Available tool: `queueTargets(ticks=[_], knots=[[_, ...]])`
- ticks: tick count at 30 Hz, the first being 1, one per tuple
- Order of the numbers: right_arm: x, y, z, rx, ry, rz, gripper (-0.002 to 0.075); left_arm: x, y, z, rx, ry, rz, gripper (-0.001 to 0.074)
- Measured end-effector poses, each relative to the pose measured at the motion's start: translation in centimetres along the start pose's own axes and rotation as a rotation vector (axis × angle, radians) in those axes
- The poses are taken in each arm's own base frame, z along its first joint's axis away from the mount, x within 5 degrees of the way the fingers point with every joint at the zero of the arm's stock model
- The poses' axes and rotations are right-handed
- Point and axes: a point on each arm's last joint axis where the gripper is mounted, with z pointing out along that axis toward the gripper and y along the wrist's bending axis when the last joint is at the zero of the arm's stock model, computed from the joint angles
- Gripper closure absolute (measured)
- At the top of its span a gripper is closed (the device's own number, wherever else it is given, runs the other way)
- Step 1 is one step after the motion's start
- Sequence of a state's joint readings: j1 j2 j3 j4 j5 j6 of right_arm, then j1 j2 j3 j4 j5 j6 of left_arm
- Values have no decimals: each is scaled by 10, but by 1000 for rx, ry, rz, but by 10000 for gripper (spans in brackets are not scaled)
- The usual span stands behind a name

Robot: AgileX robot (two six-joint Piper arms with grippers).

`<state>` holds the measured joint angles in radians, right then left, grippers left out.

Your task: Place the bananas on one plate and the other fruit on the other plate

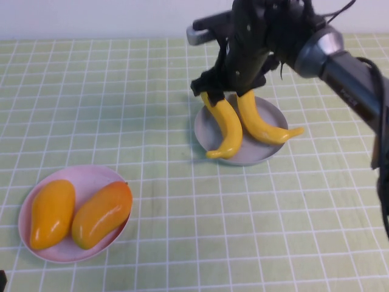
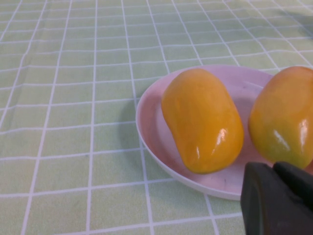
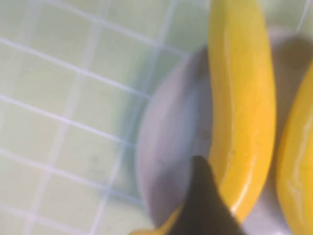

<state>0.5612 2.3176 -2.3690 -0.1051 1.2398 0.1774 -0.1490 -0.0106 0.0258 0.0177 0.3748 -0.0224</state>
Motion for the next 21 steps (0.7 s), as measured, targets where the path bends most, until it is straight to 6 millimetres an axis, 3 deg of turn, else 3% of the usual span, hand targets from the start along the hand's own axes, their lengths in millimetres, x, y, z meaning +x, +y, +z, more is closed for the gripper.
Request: queueTargets(ticks=[6,11,21], knots=[[6,11,-65,-26,-70,-28,502,0,0,0,0,0,0,736],[39,8,-101,-25,-20,-60,694,0,0,0,0,0,0,736],[142,-21,-180,-35,-35,-60,740,0,0,0,0,0,0,736]])
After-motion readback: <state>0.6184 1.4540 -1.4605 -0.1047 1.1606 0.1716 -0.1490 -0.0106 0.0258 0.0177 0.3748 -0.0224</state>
